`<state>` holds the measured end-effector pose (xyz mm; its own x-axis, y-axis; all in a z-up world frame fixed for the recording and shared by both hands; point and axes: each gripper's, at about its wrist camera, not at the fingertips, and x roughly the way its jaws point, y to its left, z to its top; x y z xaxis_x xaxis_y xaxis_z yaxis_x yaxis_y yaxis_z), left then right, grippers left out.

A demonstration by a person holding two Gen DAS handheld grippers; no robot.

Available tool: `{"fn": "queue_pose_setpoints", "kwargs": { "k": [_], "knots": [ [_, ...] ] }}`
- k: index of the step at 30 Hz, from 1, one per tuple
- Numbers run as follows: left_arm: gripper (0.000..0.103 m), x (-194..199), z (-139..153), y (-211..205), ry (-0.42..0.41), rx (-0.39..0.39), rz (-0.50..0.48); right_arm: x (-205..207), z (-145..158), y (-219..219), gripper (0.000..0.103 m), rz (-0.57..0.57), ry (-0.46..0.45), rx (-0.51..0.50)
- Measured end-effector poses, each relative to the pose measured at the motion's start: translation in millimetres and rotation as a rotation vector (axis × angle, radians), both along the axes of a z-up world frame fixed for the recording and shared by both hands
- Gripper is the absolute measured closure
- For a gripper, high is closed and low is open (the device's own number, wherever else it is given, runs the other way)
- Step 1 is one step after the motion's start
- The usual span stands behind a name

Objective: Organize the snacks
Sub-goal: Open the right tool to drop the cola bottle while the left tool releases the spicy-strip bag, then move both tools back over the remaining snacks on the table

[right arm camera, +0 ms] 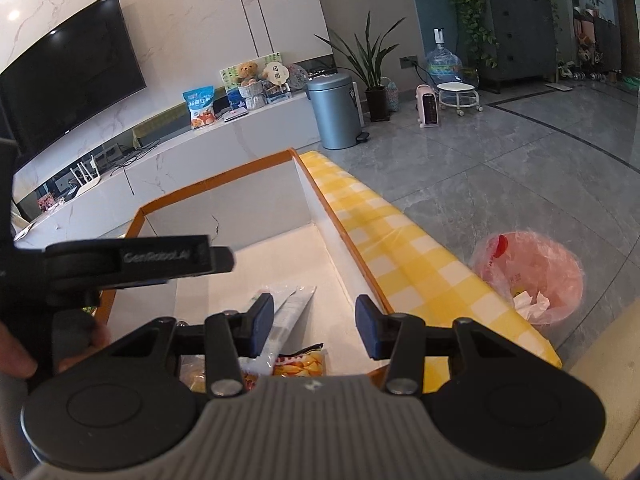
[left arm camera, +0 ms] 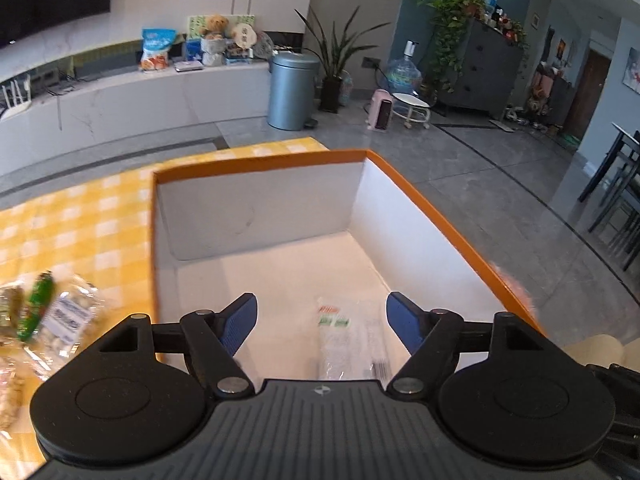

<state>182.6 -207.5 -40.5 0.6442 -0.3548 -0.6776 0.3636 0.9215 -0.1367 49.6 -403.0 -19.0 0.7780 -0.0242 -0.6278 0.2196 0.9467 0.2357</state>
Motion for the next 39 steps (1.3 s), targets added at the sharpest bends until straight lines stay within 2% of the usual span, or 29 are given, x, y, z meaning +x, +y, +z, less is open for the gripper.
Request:
{"fn": "queue_pose_setpoints", "kwargs": {
  "k": [6,11,15,17,19,24,30,35,39],
  "knots": [
    [0.016,0,21,15,0.011,-0.015,0.034,0,0,2,0.058,-0.008,0.002,-0.026],
    [0.016,-4,39,34,0.018,-0.025,0.056,-4,11,18,0.058,-0.013,-0.010,-0.115],
    [0.016,-21,55,52,-0.023,-0.005,0.046,-6,24,33,0.057,0.017,-0.051,-0.128],
    [0.016,-29,62,59,-0.041,0.019,0.064,-7,31,43,0.049,0.041,-0.073,-0.136],
    [0.016,-38,69,66,-0.058,0.032,0.066,-9,37,54,0.048,0.080,-0.100,-0.140],
    [0.017,-52,84,93,-0.073,0.003,0.076,-12,53,82,0.046,0.164,-0.178,-0.144],
    [0.019,-68,100,139,-0.056,-0.054,0.139,-14,62,110,0.045,0.224,-0.242,-0.046],
    [0.019,-81,112,187,-0.065,-0.085,0.214,-11,69,130,0.042,0.255,-0.256,0.082],
    [0.019,-80,117,222,-0.071,-0.087,0.275,-8,69,155,0.038,0.291,-0.272,0.106]
  ]
}}
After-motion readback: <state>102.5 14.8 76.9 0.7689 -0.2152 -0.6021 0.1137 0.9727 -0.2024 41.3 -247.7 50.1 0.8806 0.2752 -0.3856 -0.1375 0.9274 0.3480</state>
